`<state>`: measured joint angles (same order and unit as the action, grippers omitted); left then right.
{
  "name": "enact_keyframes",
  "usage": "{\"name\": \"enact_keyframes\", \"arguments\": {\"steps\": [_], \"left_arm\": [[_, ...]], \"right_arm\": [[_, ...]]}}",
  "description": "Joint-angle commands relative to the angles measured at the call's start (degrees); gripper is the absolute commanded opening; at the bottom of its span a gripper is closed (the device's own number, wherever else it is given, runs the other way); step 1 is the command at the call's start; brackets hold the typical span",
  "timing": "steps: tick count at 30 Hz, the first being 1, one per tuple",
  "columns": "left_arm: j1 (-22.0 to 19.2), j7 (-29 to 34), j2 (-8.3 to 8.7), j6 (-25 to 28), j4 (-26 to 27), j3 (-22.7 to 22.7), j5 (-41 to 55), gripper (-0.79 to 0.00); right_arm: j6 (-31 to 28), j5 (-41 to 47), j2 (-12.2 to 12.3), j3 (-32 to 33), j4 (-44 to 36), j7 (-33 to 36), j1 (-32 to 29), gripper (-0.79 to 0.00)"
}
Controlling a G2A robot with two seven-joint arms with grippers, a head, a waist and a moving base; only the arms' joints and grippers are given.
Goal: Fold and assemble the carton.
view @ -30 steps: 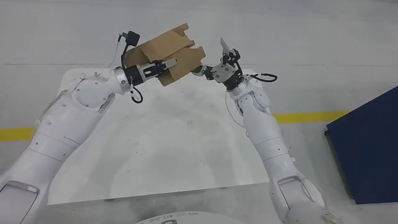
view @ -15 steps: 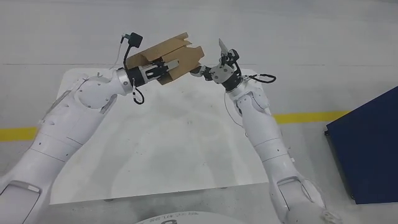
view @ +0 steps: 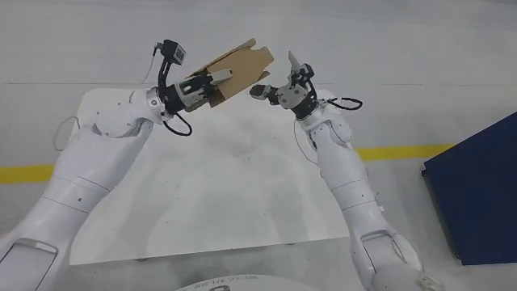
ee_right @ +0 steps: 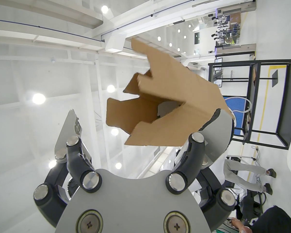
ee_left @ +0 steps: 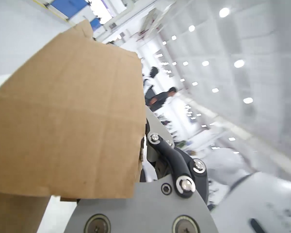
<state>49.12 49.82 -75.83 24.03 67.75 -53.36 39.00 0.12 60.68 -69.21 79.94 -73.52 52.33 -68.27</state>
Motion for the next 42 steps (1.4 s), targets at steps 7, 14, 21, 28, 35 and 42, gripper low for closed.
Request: {"name": "enact_keyframes", "arguments": {"steps": [7,14,21,28,35,42], "left_arm": [[-0.14,13.55,0.59,-23.58,-0.27,-2.13,16.62,-0.785],[1.04,14.38,0.69,-29.44,3.43,1.45,9.24,-0.785],[0.57,13.39,0.27,-29.04,3.06,1.47,9.70,-0.785],[0.31,11.79,0.01,-27.05,1.92,0.56,9.90,-0.785],[-0.07,10.63,-0.40,-25.24,1.02,-0.10,10.68,-0.785],[-0.24,8.69,-0.49,-21.10,0.72,-0.92,7.69,-0.785]], "right_arm": [[0.22,7.03,-0.96,0.63,4.58,-8.34,3.38,0.000],[6.13,10.68,-2.42,-4.38,8.66,-7.07,7.70,0.000],[11.69,10.91,-2.48,-5.12,11.42,-0.93,9.32,0.000],[15.68,7.13,-1.68,-4.79,10.30,6.42,8.34,0.000],[16.93,4.37,-1.29,-4.94,8.76,8.09,7.47,0.000],[17.06,4.30,-1.20,-4.73,8.07,7.43,6.94,0.000]]}}
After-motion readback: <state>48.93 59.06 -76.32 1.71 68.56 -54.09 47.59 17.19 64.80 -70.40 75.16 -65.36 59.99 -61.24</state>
